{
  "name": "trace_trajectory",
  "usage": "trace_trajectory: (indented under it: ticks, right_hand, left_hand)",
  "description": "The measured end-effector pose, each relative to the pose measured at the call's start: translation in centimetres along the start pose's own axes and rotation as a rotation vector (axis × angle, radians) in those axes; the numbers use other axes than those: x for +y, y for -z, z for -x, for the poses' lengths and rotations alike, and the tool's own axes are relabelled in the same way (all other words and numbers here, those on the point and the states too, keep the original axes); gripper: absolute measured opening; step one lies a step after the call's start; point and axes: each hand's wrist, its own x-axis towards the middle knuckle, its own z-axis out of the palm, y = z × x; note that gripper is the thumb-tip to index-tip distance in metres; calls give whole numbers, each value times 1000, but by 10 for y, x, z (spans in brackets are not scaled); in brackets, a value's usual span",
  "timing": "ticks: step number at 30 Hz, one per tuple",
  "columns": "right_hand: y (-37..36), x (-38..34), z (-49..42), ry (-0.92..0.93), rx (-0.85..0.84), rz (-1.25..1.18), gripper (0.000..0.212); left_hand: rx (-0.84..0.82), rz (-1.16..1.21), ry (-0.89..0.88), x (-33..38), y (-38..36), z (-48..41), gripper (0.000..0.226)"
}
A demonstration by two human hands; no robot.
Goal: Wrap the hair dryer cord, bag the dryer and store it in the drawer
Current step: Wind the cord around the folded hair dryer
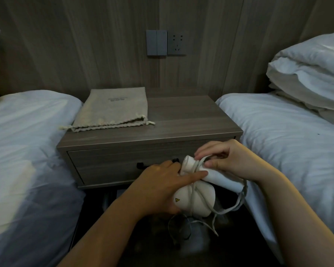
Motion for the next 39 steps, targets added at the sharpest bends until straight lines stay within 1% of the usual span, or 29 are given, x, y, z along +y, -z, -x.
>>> trace_trajectory:
  ticks: [3, 8, 11, 13, 14, 15, 19, 20, 23, 24, 25, 26, 27, 29, 30, 31, 34, 39]
  right_hand:
    - [0, 1, -1, -26, 21, 6, 24]
    - [-4, 5, -4, -61, 109, 31, 24]
    - [-7, 10, -5, -89, 228, 49, 16]
    - [-6, 15, -6, -137, 359, -58, 13]
    - [-4, 18, -5, -167, 405, -154, 12]
    - [-1, 20, -4, -198, 412, -245, 13]
    - [10, 32, 1, -247, 248, -462, 23]
    - [12, 37, 1, -266, 256, -511, 25]
    - [12, 44, -1, -331, 350, -685, 18]
    - [10, 45, -1, -337, 369, -740, 8]
    - [6, 44, -1, -341, 367, -810, 10]
    - [3, 47, -2, -340, 335, -852, 27]
    - [-1, 46, -3, -344, 296, -868, 31]
    - [-7, 43, -8, -337, 249, -830, 8]
    - [-9, 44, -10, -331, 251, -836, 9]
    - [-12, 41, -12, -317, 247, -848, 14]
    - [-20, 33, -13, -224, 238, -810, 23]
    - [-27, 18, -14, -198, 261, -469, 24]
  left_hand:
    - [3, 23, 10, 1, -1, -1, 99]
    - [-4, 36, 27, -1, -2, -1, 97]
    - [6, 75, 44, -5, -3, 0, 97]
    - [20, 87, 82, -8, -4, 3, 97]
    - [22, 100, 102, -10, -4, 4, 97]
    - [7, 120, 120, -10, -3, 5, 97]
    - [-95, 276, 197, -8, 5, 4, 101]
    - [-93, 335, 214, -7, 9, 4, 102]
    - [-16, 532, 262, -6, 15, 5, 103]
    - [21, 586, 277, -7, 15, 5, 103]
    - [64, 643, 298, -7, 14, 5, 103]
    - [105, 706, 326, -8, 14, 5, 103]
    - [138, 770, 354, -9, 13, 4, 103]
    - [184, 879, 407, -10, 12, 3, 103]
    - [207, 925, 430, -11, 11, 2, 104]
    - [235, 971, 449, -13, 9, 1, 104]
    - [347, 1104, 499, -17, 5, -1, 103]
    - [516, 1351, 624, -20, 12, -6, 91]
